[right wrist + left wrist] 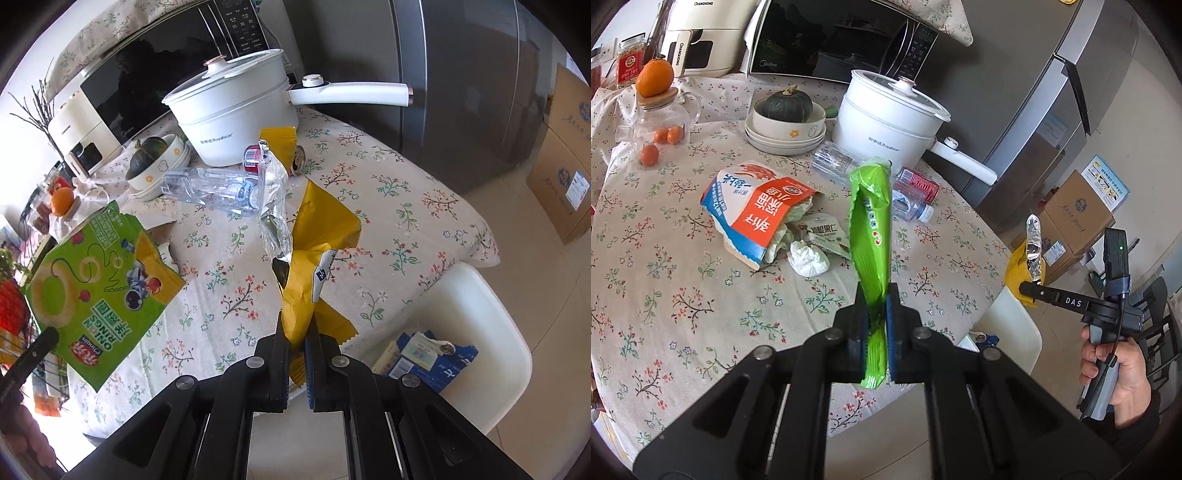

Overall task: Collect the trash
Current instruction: 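Carry the green bag and yellow wrapper with both tools over the white bin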

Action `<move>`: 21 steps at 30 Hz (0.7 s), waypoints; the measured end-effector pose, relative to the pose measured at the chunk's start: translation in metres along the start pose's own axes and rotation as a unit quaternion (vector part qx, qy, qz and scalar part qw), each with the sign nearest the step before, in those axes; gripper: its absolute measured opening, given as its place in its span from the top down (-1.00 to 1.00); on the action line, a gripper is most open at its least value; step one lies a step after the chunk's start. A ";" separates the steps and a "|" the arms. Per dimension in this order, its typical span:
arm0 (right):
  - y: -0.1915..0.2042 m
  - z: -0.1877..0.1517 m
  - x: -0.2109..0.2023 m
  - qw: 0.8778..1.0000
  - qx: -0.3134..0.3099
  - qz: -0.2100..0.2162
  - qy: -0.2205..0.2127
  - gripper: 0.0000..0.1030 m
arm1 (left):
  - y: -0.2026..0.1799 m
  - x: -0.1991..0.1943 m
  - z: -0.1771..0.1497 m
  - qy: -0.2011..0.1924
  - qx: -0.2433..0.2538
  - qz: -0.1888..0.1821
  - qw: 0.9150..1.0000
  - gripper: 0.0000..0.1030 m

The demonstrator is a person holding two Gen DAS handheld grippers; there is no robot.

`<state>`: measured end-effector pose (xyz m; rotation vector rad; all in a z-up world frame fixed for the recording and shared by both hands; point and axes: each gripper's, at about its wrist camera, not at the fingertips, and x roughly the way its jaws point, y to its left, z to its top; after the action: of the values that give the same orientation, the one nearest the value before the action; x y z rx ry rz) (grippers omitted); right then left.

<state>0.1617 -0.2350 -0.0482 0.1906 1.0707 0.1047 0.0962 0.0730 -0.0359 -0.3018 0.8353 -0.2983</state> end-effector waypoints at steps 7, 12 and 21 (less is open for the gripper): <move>-0.026 -0.025 -0.021 1.000 0.005 0.006 0.003 0.86 | -0.024 0.010 -0.013 0.020 0.019 -0.019 0.999 0.83; -0.049 -0.042 -0.030 1.000 0.018 0.007 0.010 0.86 | -0.048 0.021 -0.026 0.044 0.039 -0.040 0.997 0.83; -0.092 -0.065 -0.040 0.999 0.043 -0.005 0.020 0.86 | -0.098 0.030 -0.040 0.064 0.091 -0.074 0.991 0.83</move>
<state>0.0849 -0.3250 -0.0633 0.2604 1.1177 0.0533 0.0709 -0.0338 -0.0448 -0.1748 0.9075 -0.5351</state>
